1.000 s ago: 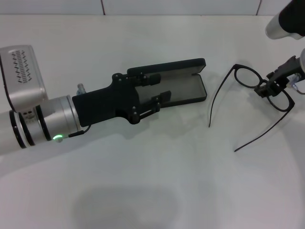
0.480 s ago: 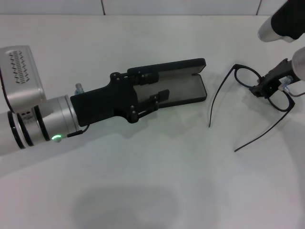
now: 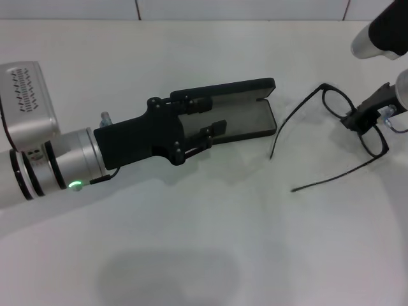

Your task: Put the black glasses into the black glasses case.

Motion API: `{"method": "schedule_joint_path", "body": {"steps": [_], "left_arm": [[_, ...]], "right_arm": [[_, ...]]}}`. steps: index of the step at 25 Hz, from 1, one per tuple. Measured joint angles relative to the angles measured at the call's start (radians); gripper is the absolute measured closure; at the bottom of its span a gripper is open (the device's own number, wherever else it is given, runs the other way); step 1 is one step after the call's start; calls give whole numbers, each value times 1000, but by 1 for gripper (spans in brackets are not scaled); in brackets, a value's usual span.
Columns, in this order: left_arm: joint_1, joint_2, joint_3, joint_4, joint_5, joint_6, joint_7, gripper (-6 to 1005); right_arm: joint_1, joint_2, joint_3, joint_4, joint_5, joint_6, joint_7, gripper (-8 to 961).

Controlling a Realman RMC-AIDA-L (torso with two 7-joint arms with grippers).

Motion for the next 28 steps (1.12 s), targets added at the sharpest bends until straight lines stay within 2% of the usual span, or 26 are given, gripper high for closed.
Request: {"method": "schedule_joint_path", "body": {"steps": [3, 9, 12, 14, 17, 20, 22, 25, 28], "left_arm": [[1, 0, 0, 0, -1, 3, -11, 535], [-3, 4, -1, 1, -7, 62, -62, 534], [-3, 7, -2, 6, -17, 108, -81, 535], [-2, 8, -1, 25, -18, 150, -108, 536], [-10, 8, 3, 60, -14, 210, -208, 538], [-50, 18, 3, 75, -9, 243, -371, 539], [-84, 27, 5, 73, -6, 261, -462, 536], [-121, 29, 18, 72, -4, 280, -515, 534], [-160, 26, 32, 77, -3, 291, -551, 535]], "right_arm": [[-38, -3, 14, -68, 0, -28, 2, 829], [-124, -5, 107, -242, 4, -108, -1, 834], [-210, -5, 150, -331, 95, -103, -44, 836], [-261, -4, 208, -339, 244, -102, -162, 836], [-324, -2, 305, -269, 531, -133, -417, 836], [-356, -9, 407, -67, 863, -220, -746, 836], [-348, -12, 475, 102, 1009, -311, -942, 836], [-324, -14, 539, 280, 1091, -406, -1136, 836], [-318, -11, 540, 332, 1087, -420, -1219, 836]]}}
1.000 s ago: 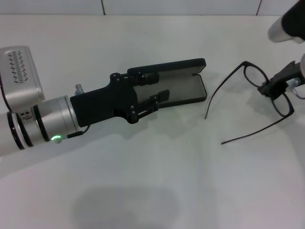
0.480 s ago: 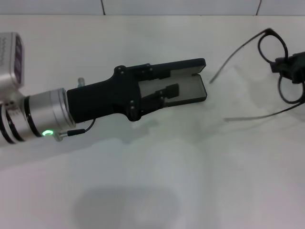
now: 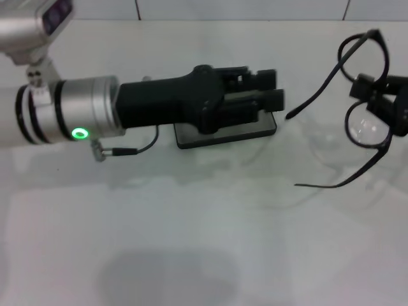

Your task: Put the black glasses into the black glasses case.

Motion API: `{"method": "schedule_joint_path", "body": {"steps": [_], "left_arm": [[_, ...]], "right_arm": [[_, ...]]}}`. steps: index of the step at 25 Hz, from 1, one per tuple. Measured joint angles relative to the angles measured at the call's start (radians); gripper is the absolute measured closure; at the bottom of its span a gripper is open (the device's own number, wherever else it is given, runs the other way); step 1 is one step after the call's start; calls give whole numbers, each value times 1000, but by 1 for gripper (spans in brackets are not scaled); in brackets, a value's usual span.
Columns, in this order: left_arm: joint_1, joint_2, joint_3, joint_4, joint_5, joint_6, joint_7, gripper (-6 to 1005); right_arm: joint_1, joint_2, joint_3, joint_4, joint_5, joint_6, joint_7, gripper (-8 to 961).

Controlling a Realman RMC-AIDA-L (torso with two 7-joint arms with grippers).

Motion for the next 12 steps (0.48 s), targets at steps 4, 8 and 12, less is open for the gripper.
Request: {"method": "schedule_joint_path", "body": {"steps": [4, 8, 12], "left_arm": [[-52, -1, 2, 1, 0, 9, -70, 535], [-102, -6, 28, 1, 0, 14, -139, 536], [-145, -11, 106, -1, 1, 12, -207, 537]], "right_arm": [[10, 4, -53, 25, -9, -9, -50, 836], [30, 4, -105, 29, -9, -19, -61, 836], [52, 5, -155, 26, -9, -31, -64, 836]]}}
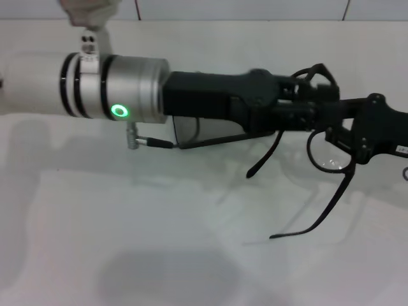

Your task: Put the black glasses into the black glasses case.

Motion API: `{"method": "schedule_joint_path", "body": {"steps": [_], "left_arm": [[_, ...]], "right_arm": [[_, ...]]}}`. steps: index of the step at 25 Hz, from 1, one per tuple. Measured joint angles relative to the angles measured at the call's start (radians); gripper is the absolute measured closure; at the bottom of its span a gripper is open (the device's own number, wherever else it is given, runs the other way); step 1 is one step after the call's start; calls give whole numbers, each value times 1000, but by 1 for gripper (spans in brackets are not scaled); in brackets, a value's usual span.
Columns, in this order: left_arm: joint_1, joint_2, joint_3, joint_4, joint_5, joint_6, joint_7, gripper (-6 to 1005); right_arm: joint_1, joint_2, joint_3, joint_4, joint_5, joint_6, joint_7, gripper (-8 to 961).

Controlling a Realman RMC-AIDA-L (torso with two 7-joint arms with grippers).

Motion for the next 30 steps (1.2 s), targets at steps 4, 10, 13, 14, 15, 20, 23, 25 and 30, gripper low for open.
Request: {"method": "schedule_joint_path", "body": {"steps": [4, 10, 13, 14, 15, 20, 23, 25, 30], "left_arm": [[-17, -7, 24, -5, 1, -9, -35, 537], [-14, -12, 26, -12, 0, -14, -45, 538], [-16, -13, 35, -20, 0, -14, -46, 538], [-16, -13, 36, -20, -1, -14, -46, 538], [-16, -13, 36, -20, -2, -14, -46, 538], [-7, -11, 31, -12, -9, 0, -38, 538], [16, 4, 28, -9, -10, 6, -30, 538], [45, 19, 25, -4, -10, -3, -24, 538], [86, 44, 24, 1, 0, -32, -22, 538]], "right_arm": [[0, 0, -4, -3, 1, -29, -16, 837], [-3, 1, 6, -2, 9, -114, -64, 837], [0, 1, 6, -2, 10, -132, -68, 837], [0, 1, 7, -2, 10, -132, -68, 837], [0, 1, 7, -2, 10, -132, -68, 837], [-17, -2, 77, 1, 10, -128, -69, 837], [-42, -2, 199, 1, 11, -185, -69, 837], [-53, -7, 269, 0, 12, -259, -69, 837], [-62, -31, 431, -1, 15, -472, -64, 837]]}}
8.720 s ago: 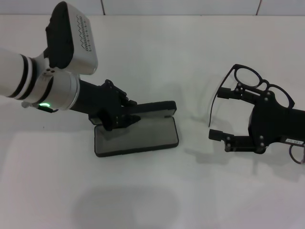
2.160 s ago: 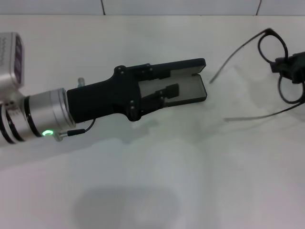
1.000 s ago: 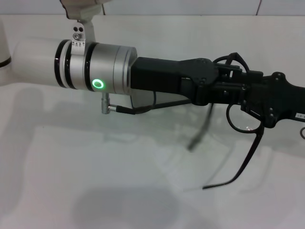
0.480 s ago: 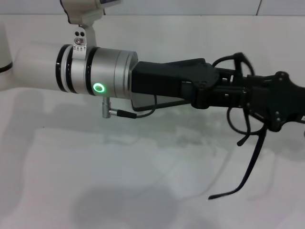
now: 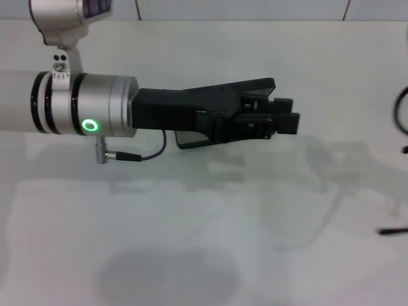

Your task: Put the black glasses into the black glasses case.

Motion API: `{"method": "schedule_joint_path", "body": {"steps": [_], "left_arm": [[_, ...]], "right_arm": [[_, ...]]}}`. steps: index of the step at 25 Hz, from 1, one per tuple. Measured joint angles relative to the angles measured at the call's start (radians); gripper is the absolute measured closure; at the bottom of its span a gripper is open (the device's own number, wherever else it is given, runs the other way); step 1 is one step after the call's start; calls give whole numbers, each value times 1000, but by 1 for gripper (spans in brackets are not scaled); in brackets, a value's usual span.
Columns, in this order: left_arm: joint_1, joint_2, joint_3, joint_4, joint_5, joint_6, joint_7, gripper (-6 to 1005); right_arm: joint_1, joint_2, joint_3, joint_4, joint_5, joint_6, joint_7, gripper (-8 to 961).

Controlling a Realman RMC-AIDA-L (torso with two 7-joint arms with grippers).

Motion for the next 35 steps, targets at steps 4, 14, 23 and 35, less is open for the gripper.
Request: {"method": "schedule_joint_path", "body": {"steps": [4, 14, 23, 35], "left_arm": [[-8, -8, 7, 0, 44, -29, 6, 538], [-76, -67, 163, -18, 45, -23, 24, 538], [-39, -48, 177, 35, -64, 33, 39, 538], [-33, -44, 137, 42, -64, 33, 34, 538]], "right_arm": [[13, 12, 62, 12, 71, -81, 2, 837], [159, 34, -10, 189, 139, 98, -51, 837], [196, 35, -255, 234, 143, 342, -39, 837], [183, 30, -388, 243, 139, 397, -20, 838]]}}
